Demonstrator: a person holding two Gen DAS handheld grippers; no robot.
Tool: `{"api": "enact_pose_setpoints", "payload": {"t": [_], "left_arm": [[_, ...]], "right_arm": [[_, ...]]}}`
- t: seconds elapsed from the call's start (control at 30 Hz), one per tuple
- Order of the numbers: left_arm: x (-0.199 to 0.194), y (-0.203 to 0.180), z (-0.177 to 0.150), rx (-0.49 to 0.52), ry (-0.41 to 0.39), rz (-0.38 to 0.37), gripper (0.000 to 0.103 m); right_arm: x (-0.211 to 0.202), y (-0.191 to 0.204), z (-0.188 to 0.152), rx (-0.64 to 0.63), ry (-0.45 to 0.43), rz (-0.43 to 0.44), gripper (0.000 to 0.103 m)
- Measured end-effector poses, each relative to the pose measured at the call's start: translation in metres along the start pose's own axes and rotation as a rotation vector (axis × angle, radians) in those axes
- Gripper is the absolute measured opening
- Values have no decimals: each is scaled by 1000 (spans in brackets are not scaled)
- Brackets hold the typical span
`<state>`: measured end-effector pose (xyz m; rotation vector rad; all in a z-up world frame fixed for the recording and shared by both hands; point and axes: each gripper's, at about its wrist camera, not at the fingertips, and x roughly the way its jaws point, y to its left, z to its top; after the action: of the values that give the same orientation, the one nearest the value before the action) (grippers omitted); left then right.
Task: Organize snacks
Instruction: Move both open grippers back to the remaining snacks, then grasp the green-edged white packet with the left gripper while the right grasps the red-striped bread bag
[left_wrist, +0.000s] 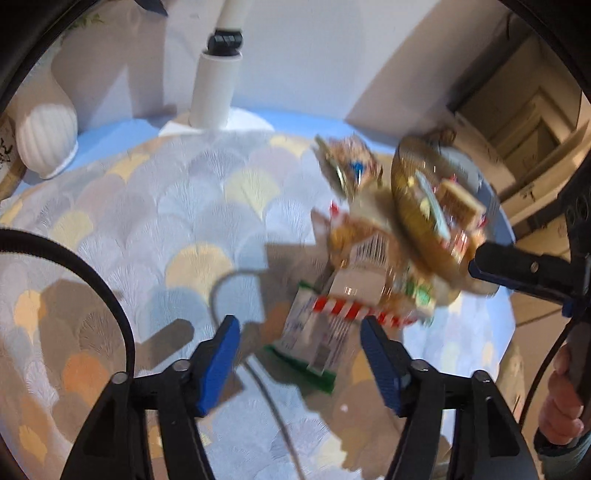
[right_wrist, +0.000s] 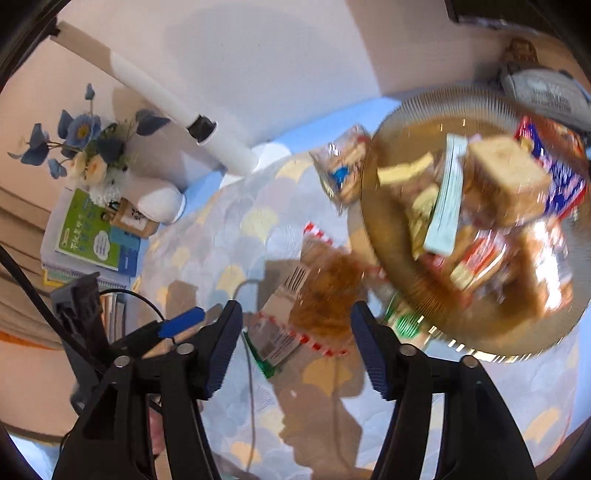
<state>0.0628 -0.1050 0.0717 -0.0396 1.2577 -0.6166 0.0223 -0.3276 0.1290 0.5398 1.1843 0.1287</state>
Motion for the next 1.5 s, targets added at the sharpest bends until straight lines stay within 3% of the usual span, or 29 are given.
{"api": "enact_pose_setpoints", "payload": {"t": [0.03,0.07,0.23,0.47,0.63,0.77,0.87,0.97,1.13,1.33,1.5], "left_arm": [[2,1,-4,11,8,-5,73],[4,1,-6,19,16,-13,74],[18,-3,-12,69,47,-51,75],[37,-6,-17,154,43,-95,75],[43,-21,-25,278,54,-64,75],[51,-27,-30,332,51,-32,75],[54,-27,-33,339,46,-9,61],[53,-26,-34,332,33,-3,58],[42,-19,-37,306,12,-6,45],[24,5,-48,239,4,45,43],[8,31,-57,145,-11,86,43]], "right_arm": [[5,-2,-4,31,7,1,77],[11,-4,-8,68,15,11,78],[35,-14,-17,191,52,29,78],[55,-23,-13,327,-13,-31,78],[68,-24,-7,373,-24,-69,78],[82,-21,-2,368,-19,-92,80],[87,-18,3,357,-22,-93,80],[89,-12,5,324,-19,-117,79],[93,-10,9,269,11,-132,68],[90,-12,7,219,28,-97,62],[90,-2,0,80,68,-87,59]]}}
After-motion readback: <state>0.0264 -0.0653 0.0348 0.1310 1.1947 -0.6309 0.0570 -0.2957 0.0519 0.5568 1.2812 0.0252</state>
